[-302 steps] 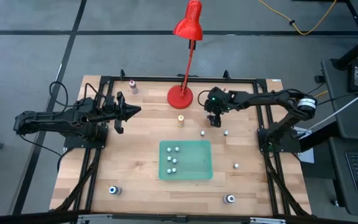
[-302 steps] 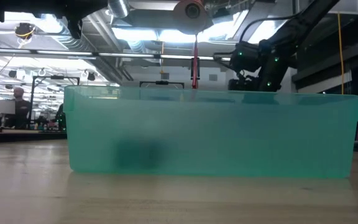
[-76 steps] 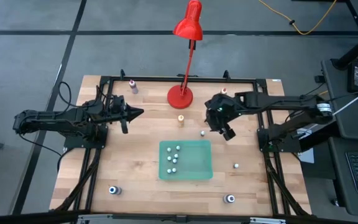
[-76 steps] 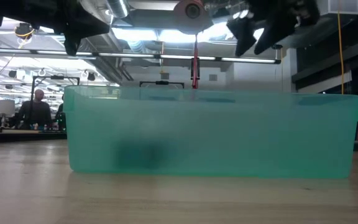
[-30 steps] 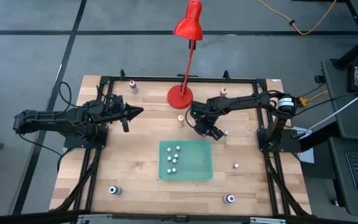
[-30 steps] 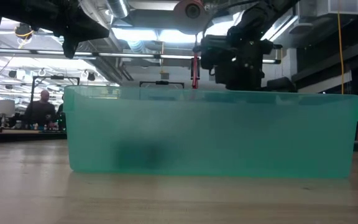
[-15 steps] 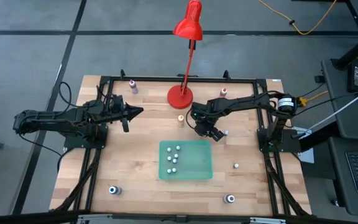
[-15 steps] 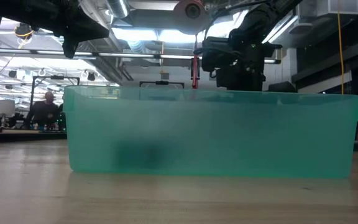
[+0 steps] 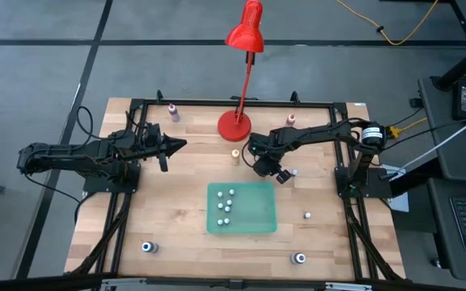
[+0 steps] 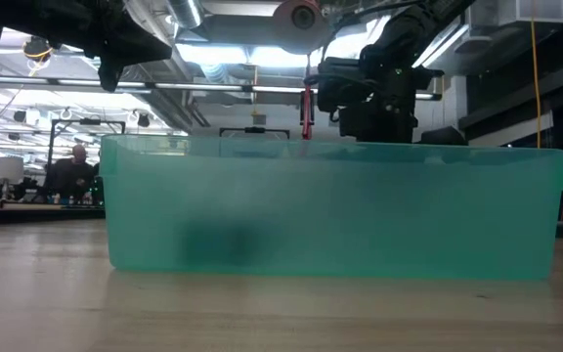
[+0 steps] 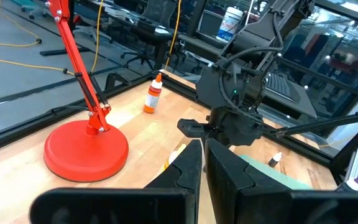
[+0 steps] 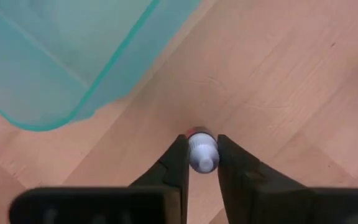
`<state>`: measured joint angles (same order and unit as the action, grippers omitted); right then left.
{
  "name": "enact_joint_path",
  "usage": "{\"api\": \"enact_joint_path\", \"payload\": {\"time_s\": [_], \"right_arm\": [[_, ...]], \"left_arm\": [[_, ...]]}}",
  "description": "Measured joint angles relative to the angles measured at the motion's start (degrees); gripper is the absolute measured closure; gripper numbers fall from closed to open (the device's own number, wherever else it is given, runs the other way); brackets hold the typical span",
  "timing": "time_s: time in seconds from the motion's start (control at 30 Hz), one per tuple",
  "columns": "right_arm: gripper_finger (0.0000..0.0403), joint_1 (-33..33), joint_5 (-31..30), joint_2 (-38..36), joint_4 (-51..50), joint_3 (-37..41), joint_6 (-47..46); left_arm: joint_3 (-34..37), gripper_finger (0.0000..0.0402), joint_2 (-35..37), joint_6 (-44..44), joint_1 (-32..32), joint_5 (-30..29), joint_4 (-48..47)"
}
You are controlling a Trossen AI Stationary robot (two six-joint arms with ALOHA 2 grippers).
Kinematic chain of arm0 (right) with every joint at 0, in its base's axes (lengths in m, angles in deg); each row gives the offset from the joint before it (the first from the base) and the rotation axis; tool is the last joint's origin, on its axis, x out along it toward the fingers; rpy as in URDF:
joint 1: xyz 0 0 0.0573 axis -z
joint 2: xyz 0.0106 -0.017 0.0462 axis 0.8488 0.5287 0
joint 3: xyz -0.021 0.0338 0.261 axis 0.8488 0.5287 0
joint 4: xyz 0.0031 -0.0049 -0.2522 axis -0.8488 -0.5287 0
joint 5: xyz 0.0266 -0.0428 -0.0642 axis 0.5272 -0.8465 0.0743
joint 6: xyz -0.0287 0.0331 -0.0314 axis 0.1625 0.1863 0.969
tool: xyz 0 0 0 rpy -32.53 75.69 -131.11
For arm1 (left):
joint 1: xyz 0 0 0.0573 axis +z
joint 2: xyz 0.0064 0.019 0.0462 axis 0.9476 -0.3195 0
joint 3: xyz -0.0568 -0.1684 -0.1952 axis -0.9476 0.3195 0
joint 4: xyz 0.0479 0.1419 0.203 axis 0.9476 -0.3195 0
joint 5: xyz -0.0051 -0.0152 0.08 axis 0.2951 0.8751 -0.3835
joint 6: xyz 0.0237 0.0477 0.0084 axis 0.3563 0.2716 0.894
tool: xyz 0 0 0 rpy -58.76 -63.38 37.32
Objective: Pick & Place food coloring
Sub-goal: Put the small red food coloring bottle into the blue bin
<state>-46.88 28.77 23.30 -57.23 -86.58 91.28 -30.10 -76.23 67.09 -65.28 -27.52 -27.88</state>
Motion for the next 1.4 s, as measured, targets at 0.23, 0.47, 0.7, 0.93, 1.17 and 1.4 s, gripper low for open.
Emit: {"api": "enact_joint_path", "payload": {"time_s": [0.23, 0.47, 0.7, 0.93, 1.17, 1.4], "right_arm": [[0.0326, 0.0, -0.9, 0.0, -4.1, -2.7, -0.1], [0.0337, 0.0, -4.1, 0.0, -10.4, -8.0, -0.3], [0.0332, 0.0, -4.0, -0.6, -15.4, -13.1, -2.8], [0.0339, -0.5, -2.8, -5.2, -17.9, -16.7, -7.9], [0.033, -4.5, -3.7, -13.2, -17.8, -18.5, -13.2], [0.0332, -10.9, -4.1, -17.3, -22.4, -23.4, -22.3]], "left_arm": [[0.0, 0.0384, 0.0, 0.0, 0.0, 0.0, 0.0], [0.0, 0.0384, 0.0, 0.0, 0.0, 0.0, 0.0], [0.0, 0.0384, 0.0, 0.0, 0.0, 0.0, 0.0], [0.0, 0.0384, 0.0, 0.0, 0.0, 0.0, 0.0], [0.0, 0.0384, 0.0, 0.0, 0.0, 0.0, 0.0], [0.0, 0.0384, 0.0, 0.7, 0.0, 0.7, 0.0]]}}
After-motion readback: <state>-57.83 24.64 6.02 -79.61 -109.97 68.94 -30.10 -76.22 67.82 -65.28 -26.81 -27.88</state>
